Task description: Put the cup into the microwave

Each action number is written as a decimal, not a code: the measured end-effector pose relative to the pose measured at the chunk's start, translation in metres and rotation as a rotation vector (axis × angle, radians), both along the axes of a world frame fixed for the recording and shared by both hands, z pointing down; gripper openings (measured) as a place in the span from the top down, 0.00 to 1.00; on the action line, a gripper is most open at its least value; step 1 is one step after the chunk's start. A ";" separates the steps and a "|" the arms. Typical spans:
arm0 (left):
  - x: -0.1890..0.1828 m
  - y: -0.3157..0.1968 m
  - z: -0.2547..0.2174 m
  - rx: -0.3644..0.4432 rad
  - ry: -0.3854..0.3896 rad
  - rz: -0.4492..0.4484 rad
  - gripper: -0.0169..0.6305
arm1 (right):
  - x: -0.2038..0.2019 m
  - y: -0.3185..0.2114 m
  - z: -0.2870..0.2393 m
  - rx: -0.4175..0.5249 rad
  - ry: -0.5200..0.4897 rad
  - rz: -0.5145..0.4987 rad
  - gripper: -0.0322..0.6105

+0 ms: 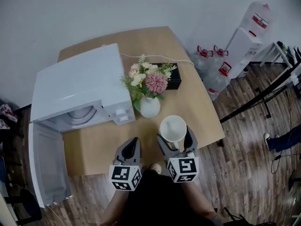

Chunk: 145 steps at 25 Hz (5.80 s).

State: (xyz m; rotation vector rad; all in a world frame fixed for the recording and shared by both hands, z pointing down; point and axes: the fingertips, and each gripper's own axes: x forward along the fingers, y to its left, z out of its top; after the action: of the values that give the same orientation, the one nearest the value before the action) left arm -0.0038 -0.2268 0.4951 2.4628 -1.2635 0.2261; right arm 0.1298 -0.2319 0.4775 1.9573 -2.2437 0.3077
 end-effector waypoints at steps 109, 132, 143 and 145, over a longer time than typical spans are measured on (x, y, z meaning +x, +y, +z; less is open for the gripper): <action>-0.320 -0.010 -0.010 -0.016 -0.097 -0.353 0.97 | -0.405 -0.178 0.013 0.096 0.025 -0.498 0.27; -0.293 -0.013 -0.012 -0.015 -0.054 -0.307 0.97 | -0.349 -0.083 0.012 -0.059 -0.136 -0.497 0.27; -0.273 -0.027 -0.012 -0.029 -0.030 -0.284 0.97 | -0.297 -0.062 -0.005 -0.069 -0.172 -0.417 0.27; -0.269 -0.028 -0.012 -0.029 -0.026 -0.275 0.97 | -0.288 -0.059 -0.007 -0.069 -0.170 -0.400 0.27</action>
State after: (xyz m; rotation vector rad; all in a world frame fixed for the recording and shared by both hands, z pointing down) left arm -0.2727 -0.2552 0.4829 2.2363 -1.5783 0.2024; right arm -0.1577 -0.2907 0.4709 1.4511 -2.6206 0.5049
